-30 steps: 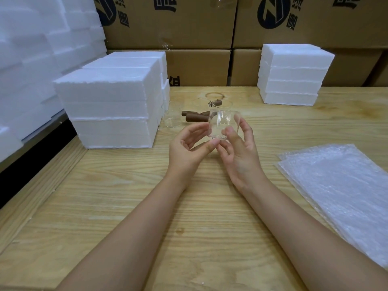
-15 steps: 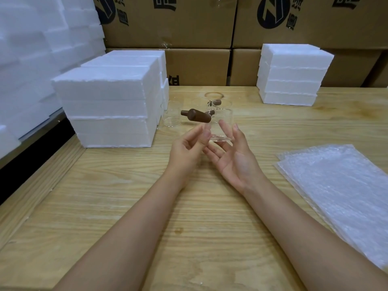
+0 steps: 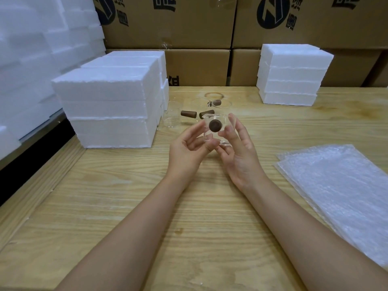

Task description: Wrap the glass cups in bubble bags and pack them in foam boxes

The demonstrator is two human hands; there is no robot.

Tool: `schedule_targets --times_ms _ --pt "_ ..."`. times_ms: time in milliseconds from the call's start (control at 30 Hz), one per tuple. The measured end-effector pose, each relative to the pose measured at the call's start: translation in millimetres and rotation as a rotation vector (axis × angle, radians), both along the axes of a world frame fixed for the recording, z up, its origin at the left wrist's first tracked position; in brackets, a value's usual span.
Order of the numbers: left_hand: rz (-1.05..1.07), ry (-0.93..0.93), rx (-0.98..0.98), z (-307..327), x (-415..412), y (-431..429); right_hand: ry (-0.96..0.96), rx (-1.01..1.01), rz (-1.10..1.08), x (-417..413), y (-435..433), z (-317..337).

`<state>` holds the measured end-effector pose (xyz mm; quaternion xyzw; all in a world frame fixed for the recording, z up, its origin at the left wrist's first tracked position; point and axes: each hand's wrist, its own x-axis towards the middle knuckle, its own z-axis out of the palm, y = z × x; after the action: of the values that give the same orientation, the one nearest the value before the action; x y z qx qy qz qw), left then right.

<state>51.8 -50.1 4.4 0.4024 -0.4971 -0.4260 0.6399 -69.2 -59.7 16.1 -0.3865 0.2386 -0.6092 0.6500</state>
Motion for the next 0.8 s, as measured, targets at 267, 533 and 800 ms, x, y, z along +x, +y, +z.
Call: schedule_targets --times_ms 267,533,800 --pt "-0.031 0.064 0.026 2.3 2.5 -2.7 -0.026 0.086 0.081 -1.4 0.3 0.3" --pt "-0.134 0.058 0.111 3.3 1.7 -2.0 -0.094 0.087 0.265 2.6 2.7 1.4" --pt "-0.108 0.077 0.089 1.2 4.3 -3.9 0.059 0.073 0.211 3.7 4.8 0.8"
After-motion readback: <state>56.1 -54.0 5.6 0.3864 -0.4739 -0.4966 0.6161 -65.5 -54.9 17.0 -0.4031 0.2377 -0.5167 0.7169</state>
